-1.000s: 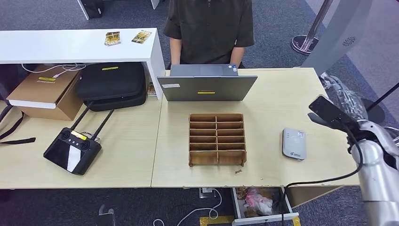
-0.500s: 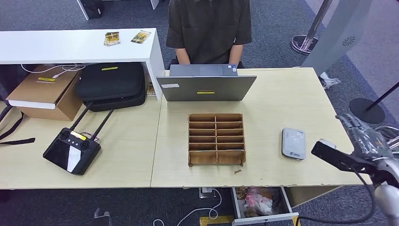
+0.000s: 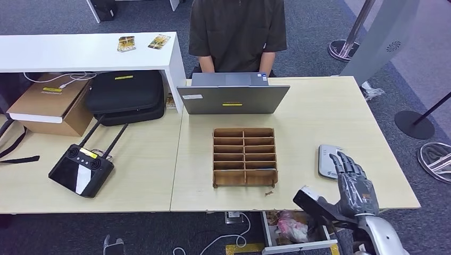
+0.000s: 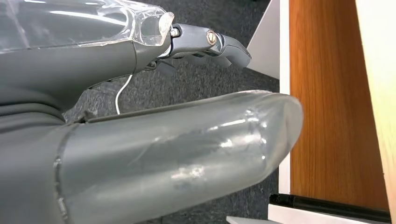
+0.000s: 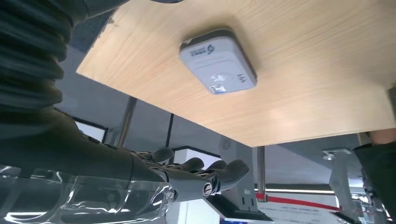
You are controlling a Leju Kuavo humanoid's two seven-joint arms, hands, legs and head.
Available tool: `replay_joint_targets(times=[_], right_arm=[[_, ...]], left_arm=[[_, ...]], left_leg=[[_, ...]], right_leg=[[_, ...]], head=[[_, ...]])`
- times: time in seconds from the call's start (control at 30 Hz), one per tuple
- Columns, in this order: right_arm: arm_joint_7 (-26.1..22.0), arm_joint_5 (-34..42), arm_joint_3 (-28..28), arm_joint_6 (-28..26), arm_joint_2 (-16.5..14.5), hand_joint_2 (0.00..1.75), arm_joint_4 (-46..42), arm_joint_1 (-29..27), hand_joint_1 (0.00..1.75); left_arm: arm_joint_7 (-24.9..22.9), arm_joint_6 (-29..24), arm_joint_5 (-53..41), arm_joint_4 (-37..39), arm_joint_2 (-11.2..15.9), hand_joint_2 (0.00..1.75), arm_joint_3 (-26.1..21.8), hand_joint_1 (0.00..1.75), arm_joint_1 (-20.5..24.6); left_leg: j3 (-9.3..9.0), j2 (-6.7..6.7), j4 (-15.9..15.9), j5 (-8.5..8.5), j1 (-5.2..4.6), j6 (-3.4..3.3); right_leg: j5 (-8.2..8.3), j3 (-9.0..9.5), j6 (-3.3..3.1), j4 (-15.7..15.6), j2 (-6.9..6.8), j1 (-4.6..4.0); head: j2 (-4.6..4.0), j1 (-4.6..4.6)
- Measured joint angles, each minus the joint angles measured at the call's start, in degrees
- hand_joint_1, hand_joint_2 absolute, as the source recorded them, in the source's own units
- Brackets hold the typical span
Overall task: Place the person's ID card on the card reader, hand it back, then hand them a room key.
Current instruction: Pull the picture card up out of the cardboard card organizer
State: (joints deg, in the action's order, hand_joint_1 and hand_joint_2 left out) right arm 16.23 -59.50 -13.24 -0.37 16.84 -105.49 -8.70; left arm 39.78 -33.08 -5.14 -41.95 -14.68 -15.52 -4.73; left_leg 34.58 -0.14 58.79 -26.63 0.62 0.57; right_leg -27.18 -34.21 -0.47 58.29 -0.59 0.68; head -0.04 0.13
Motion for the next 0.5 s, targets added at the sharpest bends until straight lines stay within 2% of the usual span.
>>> replay_joint_targets(times=[0.23, 0.5], right_arm=[[0.68, -3.71, -2.23, -0.75, -8.91, 1.75, 1.95, 2.61, 0.00], [0.69, -6.61, -3.80, -0.28, -15.30, 1.75, 5.63, 6.07, 0.00]], left_arm=[[0.00, -0.20, -1.45, -1.20, -0.41, 0.00, 0.00, 0.00, -0.04], [0.00, 0.20, -1.48, -1.39, -0.50, 0.00, 0.01, 0.00, 0.17]], left_leg=[[-0.01, 0.05, 0.00, 0.03, 0.00, 0.04], [-0.01, 0.08, 0.00, 0.04, 0.00, 0.05]], right_leg=[[0.01, 0.01, -0.01, 0.01, 0.03, 0.01], [0.01, 0.01, -0.02, 0.01, 0.07, 0.01]], head=[[0.00, 0.00], [0.00, 0.01]])
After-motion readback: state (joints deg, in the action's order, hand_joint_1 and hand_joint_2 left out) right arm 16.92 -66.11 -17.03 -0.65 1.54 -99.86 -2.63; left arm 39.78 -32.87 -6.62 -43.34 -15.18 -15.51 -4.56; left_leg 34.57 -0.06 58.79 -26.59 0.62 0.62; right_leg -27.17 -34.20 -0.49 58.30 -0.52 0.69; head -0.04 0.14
